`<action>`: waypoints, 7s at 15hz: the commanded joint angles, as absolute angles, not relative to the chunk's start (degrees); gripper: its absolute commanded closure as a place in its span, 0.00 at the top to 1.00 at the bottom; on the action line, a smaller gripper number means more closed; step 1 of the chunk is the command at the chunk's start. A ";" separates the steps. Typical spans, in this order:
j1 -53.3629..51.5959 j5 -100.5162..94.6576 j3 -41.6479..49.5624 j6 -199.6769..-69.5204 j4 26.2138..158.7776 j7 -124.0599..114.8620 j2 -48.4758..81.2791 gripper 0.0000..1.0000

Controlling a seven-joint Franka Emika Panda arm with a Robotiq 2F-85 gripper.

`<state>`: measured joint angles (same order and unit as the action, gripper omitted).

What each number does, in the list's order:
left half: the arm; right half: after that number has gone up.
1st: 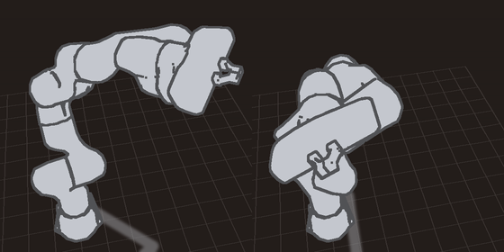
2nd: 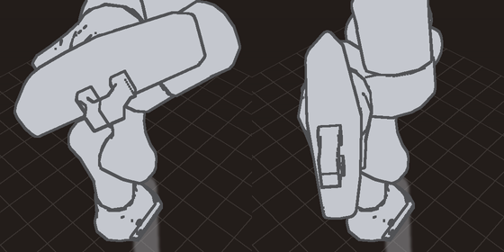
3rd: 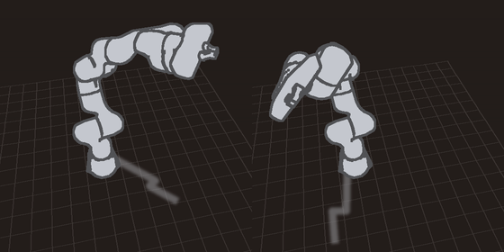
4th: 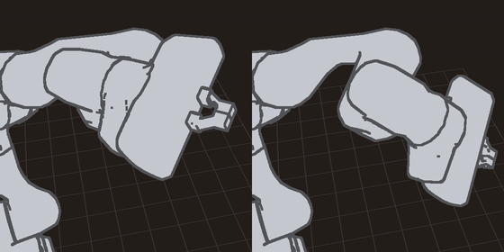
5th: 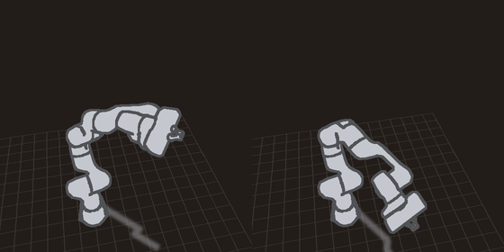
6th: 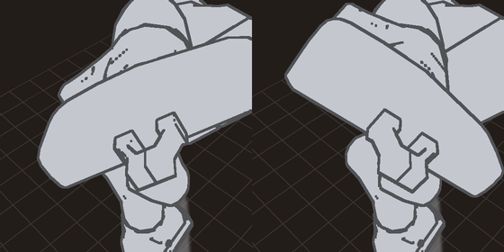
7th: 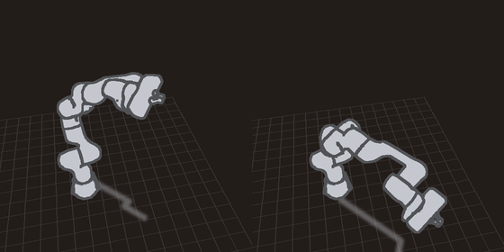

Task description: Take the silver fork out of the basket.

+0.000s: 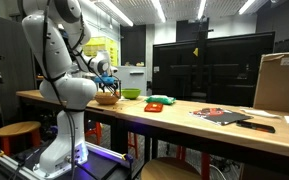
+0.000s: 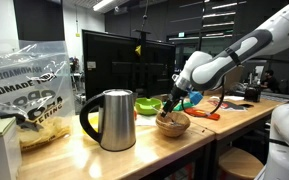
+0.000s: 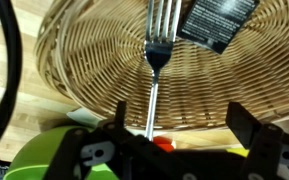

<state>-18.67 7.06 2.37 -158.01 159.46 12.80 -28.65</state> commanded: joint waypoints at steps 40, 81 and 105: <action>-6.93 -0.20 -3.41 -138.33 158.12 4.96 -48.54 0.01; -1.27 8.51 11.57 -160.58 159.27 9.80 -22.95 0.01; 5.40 -7.22 -6.77 -150.29 159.77 -5.65 -36.05 1.00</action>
